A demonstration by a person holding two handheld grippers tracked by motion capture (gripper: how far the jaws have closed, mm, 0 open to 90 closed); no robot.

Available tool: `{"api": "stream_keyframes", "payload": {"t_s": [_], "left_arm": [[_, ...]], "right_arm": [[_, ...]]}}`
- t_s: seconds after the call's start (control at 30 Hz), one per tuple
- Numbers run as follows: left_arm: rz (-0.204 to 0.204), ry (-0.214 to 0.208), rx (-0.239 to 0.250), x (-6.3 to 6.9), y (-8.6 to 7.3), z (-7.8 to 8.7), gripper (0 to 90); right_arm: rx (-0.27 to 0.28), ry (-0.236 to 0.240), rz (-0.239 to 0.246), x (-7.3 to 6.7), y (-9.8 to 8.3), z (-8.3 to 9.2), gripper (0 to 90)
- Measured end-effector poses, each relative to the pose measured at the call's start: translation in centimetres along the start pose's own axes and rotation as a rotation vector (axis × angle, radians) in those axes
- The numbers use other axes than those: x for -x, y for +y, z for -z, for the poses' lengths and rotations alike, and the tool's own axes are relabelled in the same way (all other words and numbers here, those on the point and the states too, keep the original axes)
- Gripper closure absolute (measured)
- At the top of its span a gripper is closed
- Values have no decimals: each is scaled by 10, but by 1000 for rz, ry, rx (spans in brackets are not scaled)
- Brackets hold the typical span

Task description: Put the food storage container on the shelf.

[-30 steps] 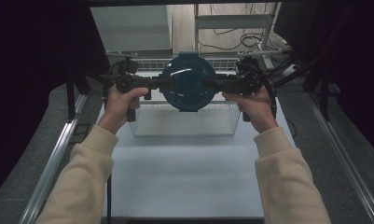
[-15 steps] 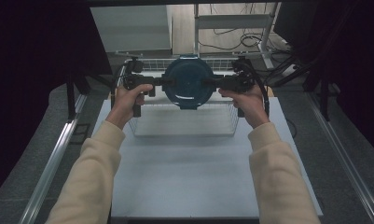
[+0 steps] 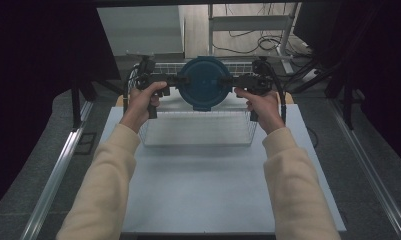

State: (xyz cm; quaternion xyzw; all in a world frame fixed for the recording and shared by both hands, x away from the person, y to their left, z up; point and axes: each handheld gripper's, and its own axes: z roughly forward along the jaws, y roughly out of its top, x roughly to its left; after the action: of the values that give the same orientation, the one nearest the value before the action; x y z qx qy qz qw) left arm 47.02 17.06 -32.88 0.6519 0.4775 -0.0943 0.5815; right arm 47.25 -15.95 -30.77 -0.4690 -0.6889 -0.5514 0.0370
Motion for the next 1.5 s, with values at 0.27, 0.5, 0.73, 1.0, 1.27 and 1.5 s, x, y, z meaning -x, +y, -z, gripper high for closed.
{"api": "stream_keyframes", "payload": {"t_s": [0.27, 0.5, 0.73, 1.0, 1.27, 1.5], "left_arm": [[100, -46, 12, -20, 1, -11, 375], [119, -47, 23, -25, -2, -18, 350], [100, -24, 27, -22, -2, -18, 329], [-2, 78, 100, -5, -2, 5, 218], [-165, 111, 91, 22, -20, 42, 224], [-268, 151, 73, 39, -58, 70, 228]], "right_arm": [[18, -33, -109, 8, 6, -9, 396], [7, -43, -281, 20, 3, -14, 396], [23, -37, -289, 21, 1, -14, 374], [115, -131, -143, 1, -3, 8, 241], [119, -157, 120, -21, -15, 36, 233], [72, -146, 306, -38, -45, 66, 224]]}}
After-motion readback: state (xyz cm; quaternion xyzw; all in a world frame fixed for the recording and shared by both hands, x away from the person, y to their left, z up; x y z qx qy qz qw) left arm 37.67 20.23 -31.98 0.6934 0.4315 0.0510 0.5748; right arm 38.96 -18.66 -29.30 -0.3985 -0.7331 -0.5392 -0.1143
